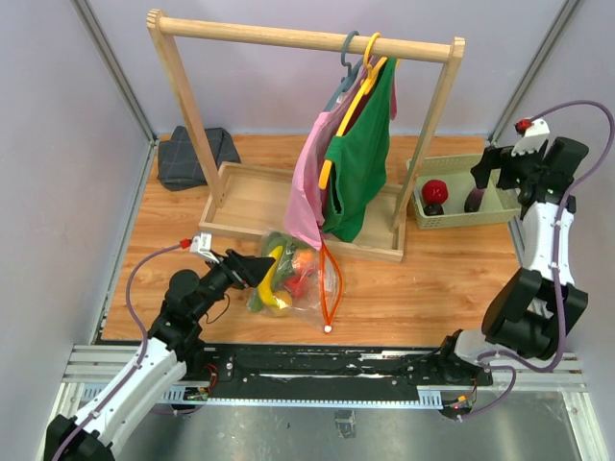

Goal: Open the zip-top bag and remove the fake food
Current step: Place the fake vegetable in the bin, then pick up the fake fruit from the zipper food storage bag.

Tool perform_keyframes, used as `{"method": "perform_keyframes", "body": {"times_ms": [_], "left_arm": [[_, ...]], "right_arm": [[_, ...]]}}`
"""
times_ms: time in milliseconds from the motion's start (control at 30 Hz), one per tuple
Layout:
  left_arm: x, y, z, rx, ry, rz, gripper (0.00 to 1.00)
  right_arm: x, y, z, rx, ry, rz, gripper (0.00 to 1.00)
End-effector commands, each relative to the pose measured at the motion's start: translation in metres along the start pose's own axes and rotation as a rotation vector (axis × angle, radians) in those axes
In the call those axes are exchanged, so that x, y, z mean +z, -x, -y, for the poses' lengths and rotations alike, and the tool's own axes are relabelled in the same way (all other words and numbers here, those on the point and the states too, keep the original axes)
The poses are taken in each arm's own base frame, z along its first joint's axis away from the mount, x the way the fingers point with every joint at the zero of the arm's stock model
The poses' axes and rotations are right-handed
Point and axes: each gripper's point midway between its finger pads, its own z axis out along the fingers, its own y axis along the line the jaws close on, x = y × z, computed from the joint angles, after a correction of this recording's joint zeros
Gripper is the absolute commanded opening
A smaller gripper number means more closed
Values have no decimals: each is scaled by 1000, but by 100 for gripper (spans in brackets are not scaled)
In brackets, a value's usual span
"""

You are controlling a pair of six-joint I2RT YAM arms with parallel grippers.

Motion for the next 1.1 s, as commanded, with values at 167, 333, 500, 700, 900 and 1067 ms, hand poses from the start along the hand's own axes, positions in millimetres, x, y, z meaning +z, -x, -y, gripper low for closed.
{"method": "perform_keyframes", "body": {"times_ms": [167, 333, 500, 700, 900, 1067], "left_arm": [[2, 20, 38, -7, -109, 6, 99], [3, 18, 21, 15, 3, -32, 94], [5, 13, 5, 14, 113, -84, 90], [6, 3, 0, -13, 148, -142, 87], [5, -1, -9, -13, 184, -148, 82], [1, -13, -15, -29, 186, -179, 78]], "right_arm": [[-53, -11, -104, -239, 449, 168, 98], [-103, -39, -175, -412, 761, 251, 98], [-144, -80, -244, -677, 1018, 304, 99], [-161, -118, -300, -868, 1265, 330, 99], [-151, -132, -335, -1013, 1405, 377, 90], [-127, -144, -365, -1089, 1431, 335, 77]]}}
